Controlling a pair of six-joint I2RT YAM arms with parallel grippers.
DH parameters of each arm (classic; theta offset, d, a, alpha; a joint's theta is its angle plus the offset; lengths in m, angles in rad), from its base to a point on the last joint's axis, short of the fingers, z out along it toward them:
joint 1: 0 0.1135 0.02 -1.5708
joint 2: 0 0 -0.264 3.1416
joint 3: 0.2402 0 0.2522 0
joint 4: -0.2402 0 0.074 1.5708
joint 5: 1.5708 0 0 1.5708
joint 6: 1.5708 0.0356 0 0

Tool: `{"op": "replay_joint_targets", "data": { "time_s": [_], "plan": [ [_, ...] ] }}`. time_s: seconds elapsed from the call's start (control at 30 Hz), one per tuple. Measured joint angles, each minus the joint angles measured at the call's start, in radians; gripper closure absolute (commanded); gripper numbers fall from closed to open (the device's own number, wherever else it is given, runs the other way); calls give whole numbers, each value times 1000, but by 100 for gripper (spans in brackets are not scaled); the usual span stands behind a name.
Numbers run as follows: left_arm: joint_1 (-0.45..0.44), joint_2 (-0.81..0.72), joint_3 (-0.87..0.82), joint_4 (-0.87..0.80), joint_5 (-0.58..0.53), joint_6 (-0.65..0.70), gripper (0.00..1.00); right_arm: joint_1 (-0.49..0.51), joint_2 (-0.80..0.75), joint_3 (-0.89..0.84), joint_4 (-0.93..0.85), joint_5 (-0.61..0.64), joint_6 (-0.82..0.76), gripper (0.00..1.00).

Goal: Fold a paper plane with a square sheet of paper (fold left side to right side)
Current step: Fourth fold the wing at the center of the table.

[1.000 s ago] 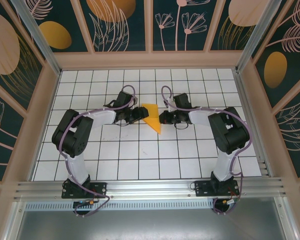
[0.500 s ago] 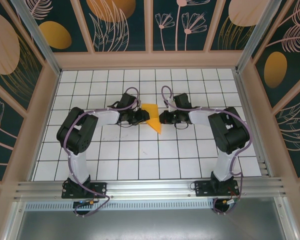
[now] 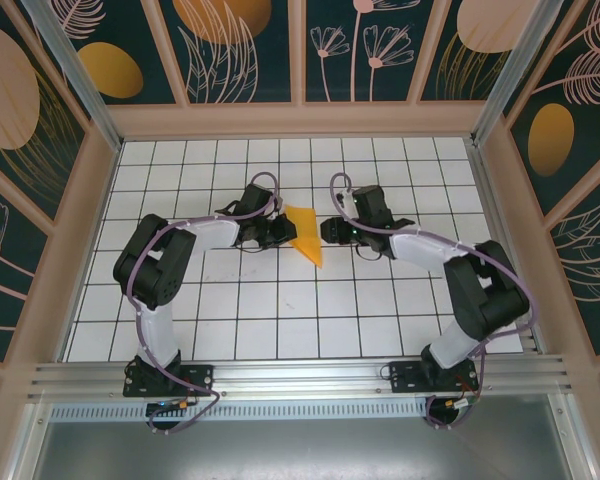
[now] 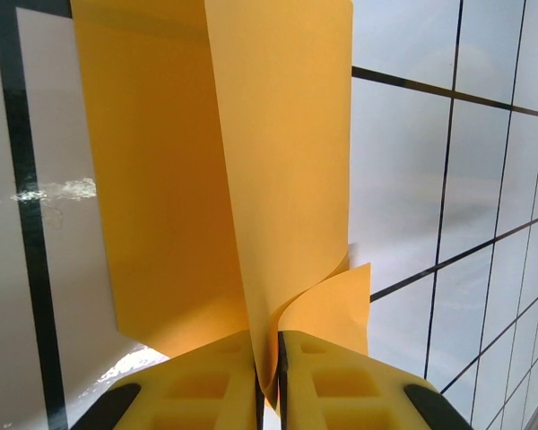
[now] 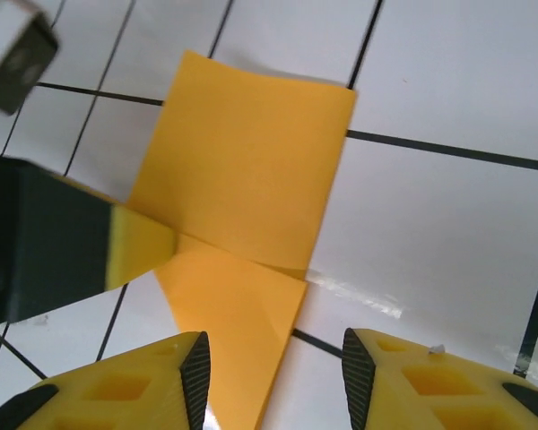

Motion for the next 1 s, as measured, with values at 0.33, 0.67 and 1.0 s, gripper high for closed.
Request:
{"op": "replay_joint_targets", "data": {
  "time_s": [0.33,0.67,1.0],
  "plan": [
    [-2,-7,2,3,15,-8,84,198,34,-72,69,123,16,51],
    [-2,-25,13,8,32,-30,84,212,113,-50,76,185,14,51],
    [-4,-25,15,10,42,-34,84,214,159,-6,74,222,14,55]
  ]
}}
